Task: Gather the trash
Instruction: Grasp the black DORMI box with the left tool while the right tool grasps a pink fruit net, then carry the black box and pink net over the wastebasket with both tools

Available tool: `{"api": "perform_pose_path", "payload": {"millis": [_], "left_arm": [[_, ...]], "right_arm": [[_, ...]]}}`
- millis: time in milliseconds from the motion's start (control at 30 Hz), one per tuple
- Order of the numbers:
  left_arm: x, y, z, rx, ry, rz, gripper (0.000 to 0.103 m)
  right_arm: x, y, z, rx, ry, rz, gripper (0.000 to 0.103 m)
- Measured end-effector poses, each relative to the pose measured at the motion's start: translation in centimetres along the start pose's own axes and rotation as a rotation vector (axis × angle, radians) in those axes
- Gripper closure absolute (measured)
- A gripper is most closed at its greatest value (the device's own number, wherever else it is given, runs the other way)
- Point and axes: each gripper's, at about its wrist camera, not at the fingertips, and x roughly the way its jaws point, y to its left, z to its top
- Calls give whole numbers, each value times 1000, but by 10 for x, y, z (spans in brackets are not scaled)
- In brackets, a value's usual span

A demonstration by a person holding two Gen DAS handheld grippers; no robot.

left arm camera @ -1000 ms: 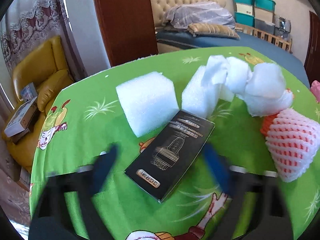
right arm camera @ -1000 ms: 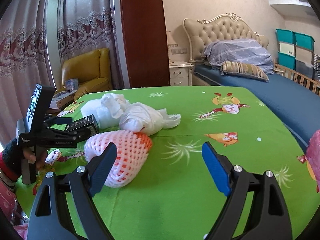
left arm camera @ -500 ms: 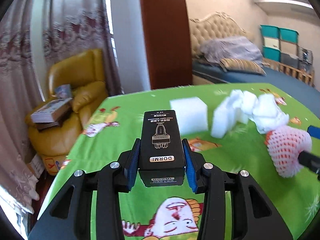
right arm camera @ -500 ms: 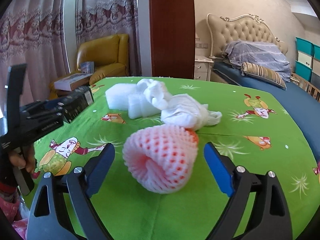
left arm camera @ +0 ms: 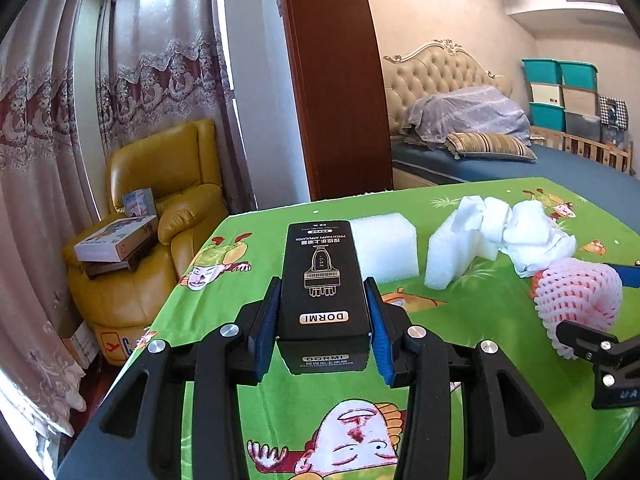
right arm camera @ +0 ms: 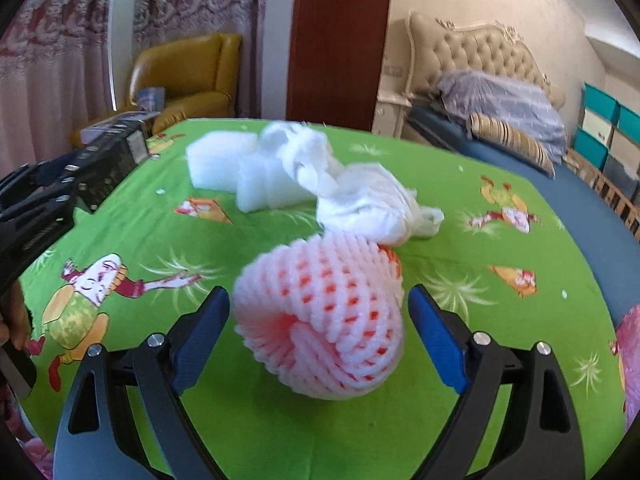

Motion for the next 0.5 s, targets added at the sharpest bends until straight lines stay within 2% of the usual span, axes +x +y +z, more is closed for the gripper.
{"api": "perform_pose_path", "payload": {"millis": [100, 133, 167, 300, 500], "left_arm": [[1, 1, -1, 2, -5, 0, 63], [1, 1, -1, 3, -4, 0, 63], [2, 1, -2, 5, -3, -1, 63], [1, 2, -3, 3, -7, 0, 63], [0, 1, -3, 7, -12, 0, 63]], "right_arm": [[-3, -7, -1, 34, -10, 8, 40], [-4, -10, -1, 44, -17, 11, 54], [-7, -11, -2, 52, -29, 9, 58], [-20, -15, -3, 65, -88, 8, 63], [-39, -20, -5, 88, -166, 9, 64]]}}
